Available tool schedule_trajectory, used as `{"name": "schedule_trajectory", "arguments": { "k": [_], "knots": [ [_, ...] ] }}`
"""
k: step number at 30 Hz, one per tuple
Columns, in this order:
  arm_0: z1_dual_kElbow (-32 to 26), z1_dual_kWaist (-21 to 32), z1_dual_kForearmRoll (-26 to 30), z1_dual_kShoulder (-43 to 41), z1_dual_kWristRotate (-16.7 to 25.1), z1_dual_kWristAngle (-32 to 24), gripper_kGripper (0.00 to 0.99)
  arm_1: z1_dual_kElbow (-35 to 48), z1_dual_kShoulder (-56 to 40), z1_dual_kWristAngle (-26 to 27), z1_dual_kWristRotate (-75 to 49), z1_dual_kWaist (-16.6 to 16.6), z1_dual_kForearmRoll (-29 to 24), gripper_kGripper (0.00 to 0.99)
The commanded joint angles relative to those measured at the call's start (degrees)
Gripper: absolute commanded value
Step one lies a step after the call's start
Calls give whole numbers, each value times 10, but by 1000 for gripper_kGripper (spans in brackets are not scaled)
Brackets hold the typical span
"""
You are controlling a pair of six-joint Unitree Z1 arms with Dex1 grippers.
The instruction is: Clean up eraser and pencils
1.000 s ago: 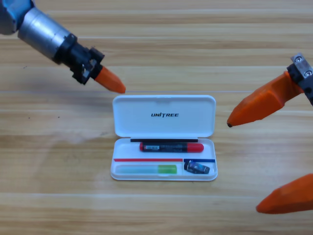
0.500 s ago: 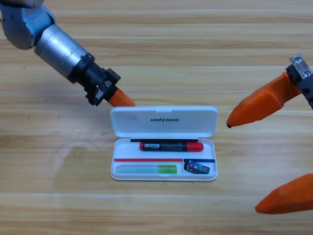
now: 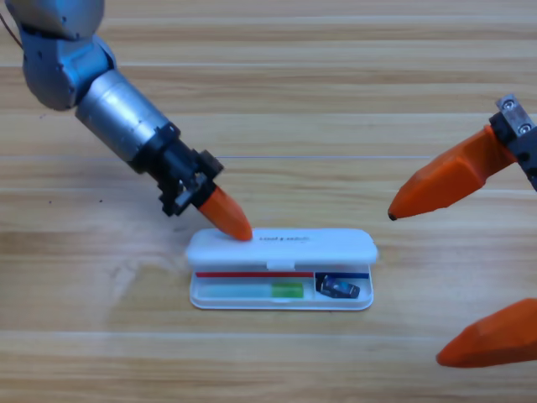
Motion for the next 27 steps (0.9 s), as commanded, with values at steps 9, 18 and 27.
{"name": "schedule_trajectory", "arguments": {
  "k": [9,18,27],
  "knots": [
    [78,-57,-83,-9,-37,16,0,13,22,11,9,-9,-6,990],
    [107,-77,-125,-8,-53,38,0,12,22,11,9,-9,-7,990],
    [141,-83,-181,0,-69,69,0,12,22,11,10,-9,-6,990]
  ]
}}
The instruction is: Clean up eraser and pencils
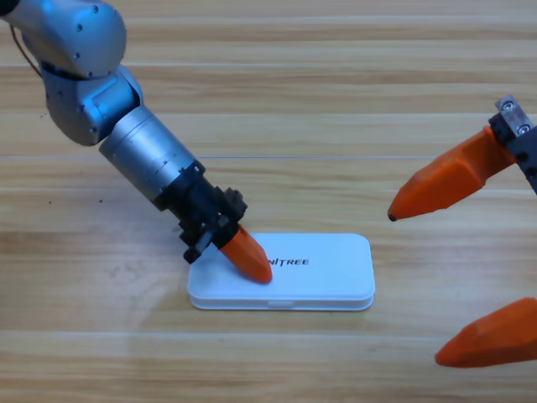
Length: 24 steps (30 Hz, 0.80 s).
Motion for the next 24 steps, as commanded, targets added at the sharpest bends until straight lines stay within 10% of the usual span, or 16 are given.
{"name": "schedule_trajectory", "arguments": {
  "k": [1,16,24],
  "knots": [
    [27,-18,-22,29,-11,35,0,12,21,11,4,-9,-7,990],
    [33,-53,65,-412,-93,292,0,12,21,11,4,-9,-7,990],
    [41,-121,116,-470,-108,302,0,10,21,6,8,-8,-6,990]
  ]
}}
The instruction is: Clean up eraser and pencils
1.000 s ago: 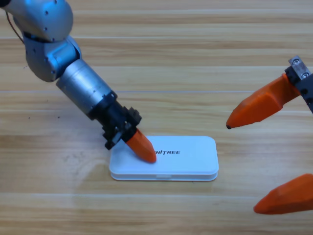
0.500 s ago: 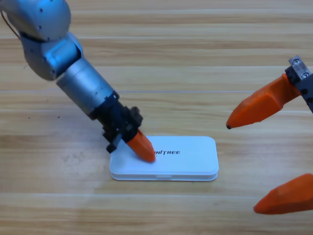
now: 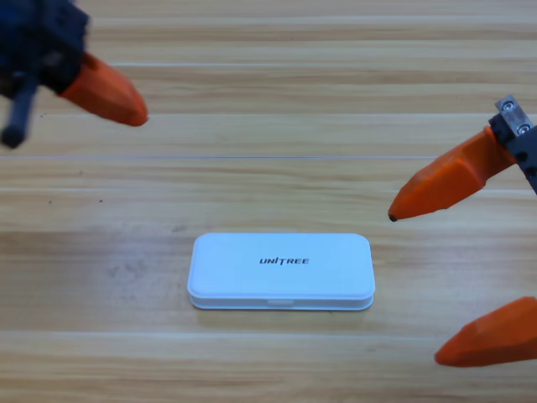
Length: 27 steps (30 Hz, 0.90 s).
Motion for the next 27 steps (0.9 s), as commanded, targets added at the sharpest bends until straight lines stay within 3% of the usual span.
{"name": "schedule_trajectory", "arguments": {
  "k": [1,6,7,8,9,10,23,27],
  "knots": [
    [27,-56,15,5,-2,-1,0,9,20,6,3,-9,-6,990],
    [23,-67,14,27,6,-3,0,9,21,6,3,-9,-6,990],
    [23,-67,14,28,5,-3,281,9,21,5,3,-9,-7,990],
    [24,-67,14,29,4,-3,683,9,21,5,3,-9,-7,990],
    [25,-67,14,29,3,-3,945,9,21,5,3,-9,-7,990],
    [25,-67,14,29,1,-3,989,9,21,5,3,-9,-6,990],
    [37,-67,13,40,-36,-29,990,6,26,5,3,-9,-6,990],
    [45,-67,6,38,-67,-39,990,5,26,5,3,-9,-7,990]
  ]
}}
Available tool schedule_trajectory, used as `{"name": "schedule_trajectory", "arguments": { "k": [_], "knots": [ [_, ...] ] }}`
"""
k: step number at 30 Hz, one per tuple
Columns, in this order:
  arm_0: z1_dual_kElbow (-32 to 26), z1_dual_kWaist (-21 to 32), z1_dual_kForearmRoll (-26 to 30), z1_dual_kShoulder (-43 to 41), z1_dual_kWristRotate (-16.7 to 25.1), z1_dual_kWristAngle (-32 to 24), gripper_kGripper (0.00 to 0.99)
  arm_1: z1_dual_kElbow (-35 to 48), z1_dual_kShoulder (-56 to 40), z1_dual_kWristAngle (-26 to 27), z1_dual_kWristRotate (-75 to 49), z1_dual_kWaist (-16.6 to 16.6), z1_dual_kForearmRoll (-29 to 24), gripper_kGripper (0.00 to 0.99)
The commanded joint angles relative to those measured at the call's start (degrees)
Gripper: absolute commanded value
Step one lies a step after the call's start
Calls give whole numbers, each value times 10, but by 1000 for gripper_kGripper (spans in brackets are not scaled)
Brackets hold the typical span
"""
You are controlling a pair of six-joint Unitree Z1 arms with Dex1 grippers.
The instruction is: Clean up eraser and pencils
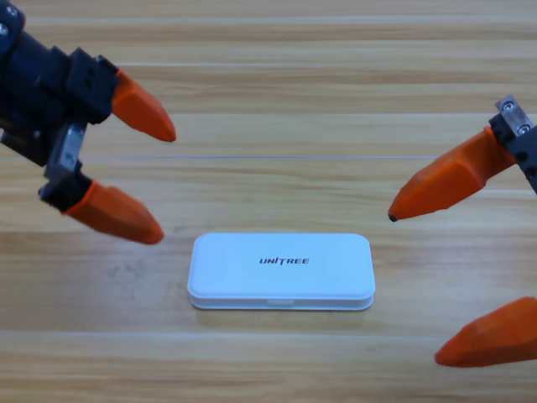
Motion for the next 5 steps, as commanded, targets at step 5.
{"name": "schedule_trajectory", "arguments": {
  "k": [5],
  "knots": [
    [96,-13,-119,-30,-106,80,990,6,25,5,3,-9,-6,990]
  ]
}}
